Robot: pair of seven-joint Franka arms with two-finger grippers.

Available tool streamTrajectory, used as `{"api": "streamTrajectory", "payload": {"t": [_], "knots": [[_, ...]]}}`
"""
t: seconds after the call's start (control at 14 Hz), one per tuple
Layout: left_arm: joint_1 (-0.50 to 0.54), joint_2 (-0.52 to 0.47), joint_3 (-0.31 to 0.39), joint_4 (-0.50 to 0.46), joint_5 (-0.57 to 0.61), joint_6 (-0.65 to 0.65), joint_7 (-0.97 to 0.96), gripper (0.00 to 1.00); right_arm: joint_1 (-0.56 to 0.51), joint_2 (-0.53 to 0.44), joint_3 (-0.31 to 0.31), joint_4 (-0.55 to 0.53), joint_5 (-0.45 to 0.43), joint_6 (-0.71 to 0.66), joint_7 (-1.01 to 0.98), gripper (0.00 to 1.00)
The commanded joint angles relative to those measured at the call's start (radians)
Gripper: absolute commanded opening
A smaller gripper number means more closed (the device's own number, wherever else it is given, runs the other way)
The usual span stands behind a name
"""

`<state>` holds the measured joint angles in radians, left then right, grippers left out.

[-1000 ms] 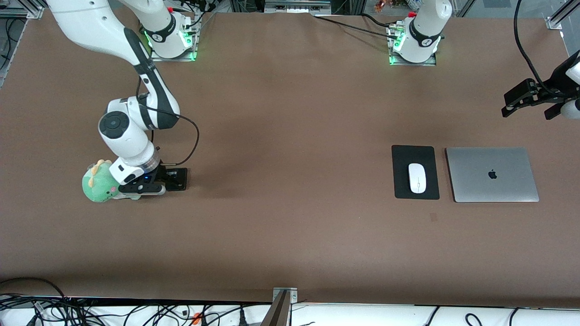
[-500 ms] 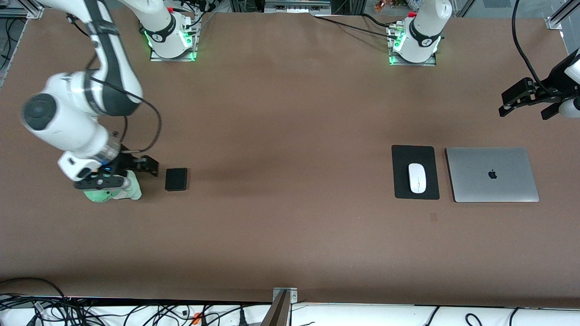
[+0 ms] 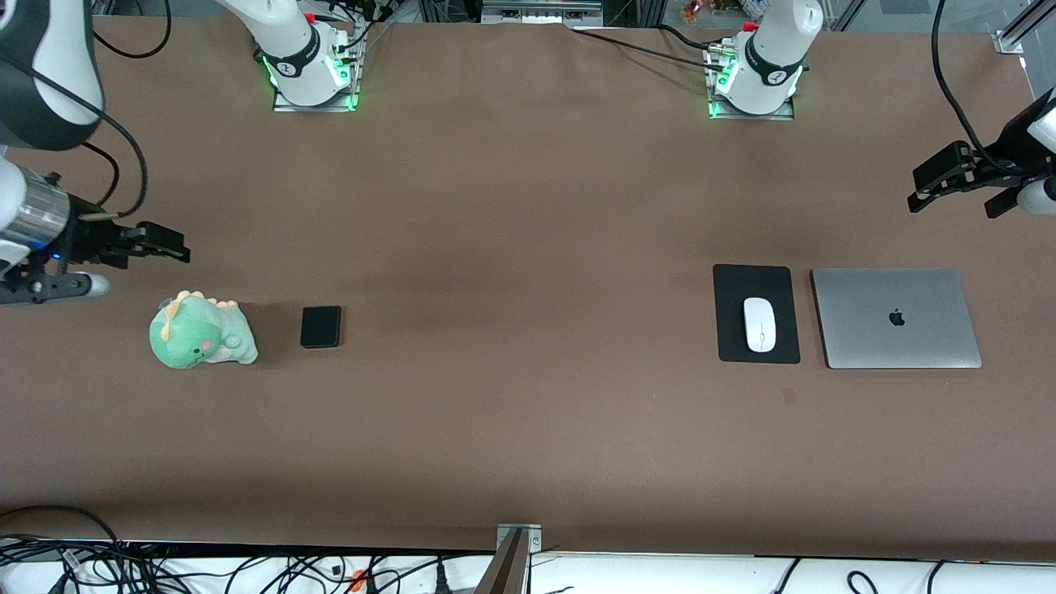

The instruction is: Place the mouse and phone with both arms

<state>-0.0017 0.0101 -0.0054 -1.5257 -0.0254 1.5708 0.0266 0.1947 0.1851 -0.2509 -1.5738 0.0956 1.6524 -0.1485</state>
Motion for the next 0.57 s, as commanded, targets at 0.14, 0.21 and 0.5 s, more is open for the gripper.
{"api": "streamTrajectory", "payload": {"t": [0.14, 0.21, 0.5], "knots": [[0.003, 0.017, -0.001, 0.027, -0.051, -0.017, 0.009, 1.00, -0.181, -0.058, 0.185, 0.018, -0.036, -0.059, 0.069, 1.00], [0.003, 0.017, 0.001, 0.029, -0.056, -0.017, 0.007, 1.00, -0.187, -0.059, 0.188, 0.020, -0.045, -0.056, 0.069, 1.00], [0.003, 0.021, 0.001, 0.053, -0.051, -0.017, 0.001, 1.00, -0.208, -0.055, 0.188, 0.054, -0.060, -0.043, 0.072, 1.00]]}}
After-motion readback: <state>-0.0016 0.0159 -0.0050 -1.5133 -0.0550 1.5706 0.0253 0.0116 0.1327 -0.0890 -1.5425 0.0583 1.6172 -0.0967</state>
